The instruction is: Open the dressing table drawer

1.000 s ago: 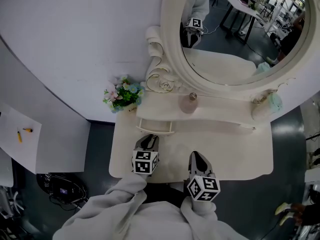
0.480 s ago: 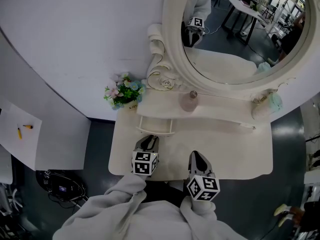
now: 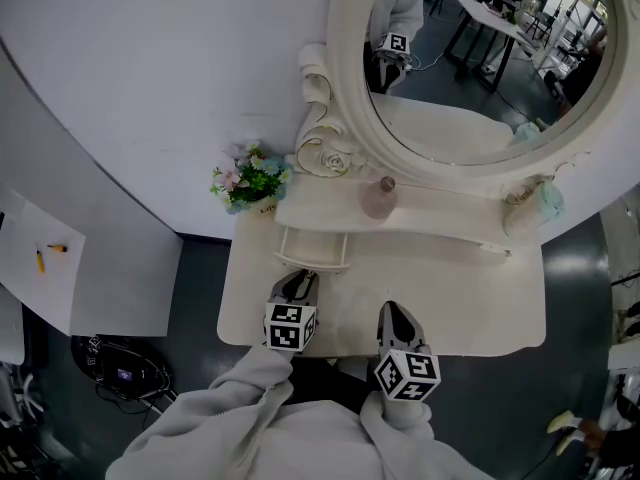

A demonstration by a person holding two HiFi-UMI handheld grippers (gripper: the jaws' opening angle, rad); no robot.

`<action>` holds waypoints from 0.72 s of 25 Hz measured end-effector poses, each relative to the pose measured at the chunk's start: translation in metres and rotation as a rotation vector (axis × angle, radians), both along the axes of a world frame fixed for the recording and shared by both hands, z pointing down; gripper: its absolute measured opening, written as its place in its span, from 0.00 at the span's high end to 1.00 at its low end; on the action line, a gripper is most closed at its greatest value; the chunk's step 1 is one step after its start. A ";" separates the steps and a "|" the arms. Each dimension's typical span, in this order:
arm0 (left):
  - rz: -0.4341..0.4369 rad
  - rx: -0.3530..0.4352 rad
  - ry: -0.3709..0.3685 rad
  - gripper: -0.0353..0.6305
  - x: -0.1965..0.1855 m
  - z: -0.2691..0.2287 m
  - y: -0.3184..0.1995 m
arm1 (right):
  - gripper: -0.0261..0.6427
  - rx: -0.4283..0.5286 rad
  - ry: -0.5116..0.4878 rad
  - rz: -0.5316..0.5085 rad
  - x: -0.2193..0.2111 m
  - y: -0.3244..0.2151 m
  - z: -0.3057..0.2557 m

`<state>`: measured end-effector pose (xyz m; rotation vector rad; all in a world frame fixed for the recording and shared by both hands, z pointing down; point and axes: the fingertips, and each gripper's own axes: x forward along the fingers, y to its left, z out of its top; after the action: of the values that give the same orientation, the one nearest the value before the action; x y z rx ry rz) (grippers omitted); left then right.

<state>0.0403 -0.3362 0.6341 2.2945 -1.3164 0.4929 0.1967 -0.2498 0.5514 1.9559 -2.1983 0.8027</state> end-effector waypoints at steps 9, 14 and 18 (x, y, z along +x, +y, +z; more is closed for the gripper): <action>-0.013 0.014 0.011 0.79 -0.002 -0.003 0.002 | 0.91 0.004 0.000 -0.007 -0.003 0.004 -0.001; 0.004 0.002 0.021 0.79 -0.002 -0.001 0.004 | 0.91 0.004 -0.002 -0.013 -0.007 0.003 -0.002; 0.031 -0.018 0.043 0.63 -0.004 -0.003 0.009 | 0.91 0.007 -0.007 -0.018 -0.008 0.002 -0.003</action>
<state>0.0361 -0.3273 0.6310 2.3010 -1.2533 0.4605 0.1884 -0.2476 0.5489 1.9368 -2.2217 0.8016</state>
